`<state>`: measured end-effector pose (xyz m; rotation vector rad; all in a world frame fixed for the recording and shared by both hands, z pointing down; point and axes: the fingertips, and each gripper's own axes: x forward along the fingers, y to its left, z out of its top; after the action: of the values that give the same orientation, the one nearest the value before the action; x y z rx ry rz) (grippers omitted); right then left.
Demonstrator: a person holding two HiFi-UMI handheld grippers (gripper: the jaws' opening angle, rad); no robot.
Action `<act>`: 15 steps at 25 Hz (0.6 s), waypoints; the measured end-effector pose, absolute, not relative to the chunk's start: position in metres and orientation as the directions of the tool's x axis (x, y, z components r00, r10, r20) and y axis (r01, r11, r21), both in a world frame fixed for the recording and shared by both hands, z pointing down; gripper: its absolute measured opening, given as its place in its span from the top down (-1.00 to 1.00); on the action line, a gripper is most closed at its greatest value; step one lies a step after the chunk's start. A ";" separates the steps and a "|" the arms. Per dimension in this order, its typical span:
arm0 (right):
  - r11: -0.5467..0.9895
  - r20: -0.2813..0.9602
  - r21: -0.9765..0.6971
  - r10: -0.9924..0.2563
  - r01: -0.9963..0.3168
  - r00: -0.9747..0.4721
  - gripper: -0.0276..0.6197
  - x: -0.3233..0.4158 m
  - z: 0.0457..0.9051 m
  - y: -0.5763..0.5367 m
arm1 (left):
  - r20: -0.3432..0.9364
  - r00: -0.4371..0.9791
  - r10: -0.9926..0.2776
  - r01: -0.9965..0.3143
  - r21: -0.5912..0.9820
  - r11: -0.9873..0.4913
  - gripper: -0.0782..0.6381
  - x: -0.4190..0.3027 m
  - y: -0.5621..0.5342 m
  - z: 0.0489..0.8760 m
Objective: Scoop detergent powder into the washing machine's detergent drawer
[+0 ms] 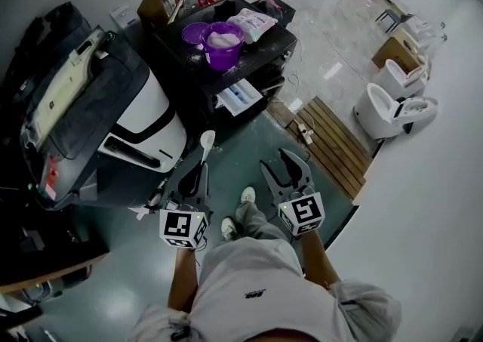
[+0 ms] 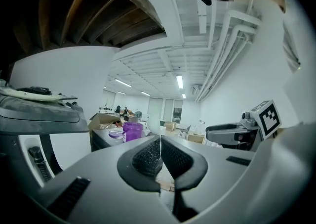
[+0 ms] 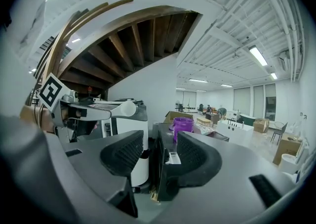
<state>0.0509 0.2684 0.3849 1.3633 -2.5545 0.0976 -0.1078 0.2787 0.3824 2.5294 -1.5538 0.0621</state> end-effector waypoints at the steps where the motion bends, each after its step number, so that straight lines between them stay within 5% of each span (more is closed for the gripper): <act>1: 0.566 0.244 0.056 -0.807 -0.823 -0.538 0.31 0.051 0.385 0.263 | 0.126 0.452 -0.883 -0.890 0.123 -0.438 0.73 -0.108 0.274 0.383; 15: 0.621 0.234 0.035 -0.767 -0.783 -0.598 0.31 0.067 0.391 0.175 | 0.155 0.383 -0.911 -0.923 0.098 -0.372 0.73 -0.093 0.196 0.384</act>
<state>0.0671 0.1751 0.3912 1.2718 -2.6193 0.1042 -0.0931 0.1957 0.3843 2.4686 -1.6534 0.1115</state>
